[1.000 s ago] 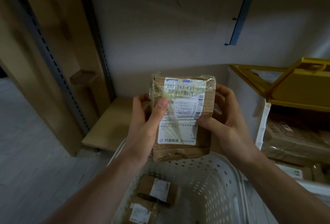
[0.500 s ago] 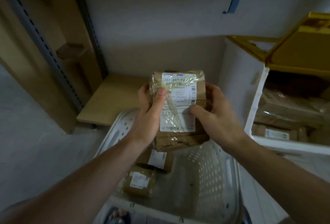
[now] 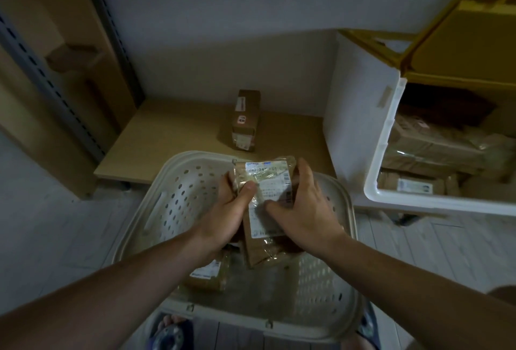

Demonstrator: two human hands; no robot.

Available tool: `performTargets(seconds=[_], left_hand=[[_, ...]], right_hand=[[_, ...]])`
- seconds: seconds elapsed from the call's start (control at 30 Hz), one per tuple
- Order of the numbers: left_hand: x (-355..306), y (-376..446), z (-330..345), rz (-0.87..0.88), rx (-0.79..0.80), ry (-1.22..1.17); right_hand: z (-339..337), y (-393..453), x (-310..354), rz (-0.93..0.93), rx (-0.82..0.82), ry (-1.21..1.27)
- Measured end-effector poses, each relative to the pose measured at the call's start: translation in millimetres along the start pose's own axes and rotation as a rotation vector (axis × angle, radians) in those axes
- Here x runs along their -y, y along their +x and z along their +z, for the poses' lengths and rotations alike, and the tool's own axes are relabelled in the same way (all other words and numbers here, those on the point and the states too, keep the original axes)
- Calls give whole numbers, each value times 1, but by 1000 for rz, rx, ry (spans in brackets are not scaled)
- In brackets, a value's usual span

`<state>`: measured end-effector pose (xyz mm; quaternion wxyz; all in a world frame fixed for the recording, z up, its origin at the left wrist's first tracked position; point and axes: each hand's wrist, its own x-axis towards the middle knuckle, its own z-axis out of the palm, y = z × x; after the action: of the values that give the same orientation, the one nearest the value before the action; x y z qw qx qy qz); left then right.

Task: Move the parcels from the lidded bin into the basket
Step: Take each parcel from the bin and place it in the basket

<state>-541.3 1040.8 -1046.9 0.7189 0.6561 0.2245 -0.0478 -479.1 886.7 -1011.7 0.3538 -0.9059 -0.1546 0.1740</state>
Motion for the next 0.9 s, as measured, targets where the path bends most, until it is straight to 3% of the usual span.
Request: performTargets(seconds=[0.13, 0.33, 0.4, 0.5, 0.57, 0.6, 0.8, 0.9], left_hand=[[-1, 13, 0, -131, -19, -61], [7, 30, -6, -272, 31, -33], [9, 32, -8, -310, 101, 122], [2, 36, -18, -304, 259, 754], [-6, 44, -31, -145, 310, 1146], [-11, 49, -37, -43, 291, 1207], [-31, 68, -25, 587, -31, 1169], [-35, 77, -15, 699, -93, 1282]], right_hand=[[6, 11, -1, 58, 119, 7], [36, 16, -4, 116, 141, -128], [45, 21, -13, 203, 178, -91], [55, 20, -27, 274, 206, -31], [61, 17, -36, 266, 206, -46], [65, 17, -42, 270, 204, -58], [80, 29, -70, 389, 115, -169], [90, 36, -79, 455, 88, -188]])
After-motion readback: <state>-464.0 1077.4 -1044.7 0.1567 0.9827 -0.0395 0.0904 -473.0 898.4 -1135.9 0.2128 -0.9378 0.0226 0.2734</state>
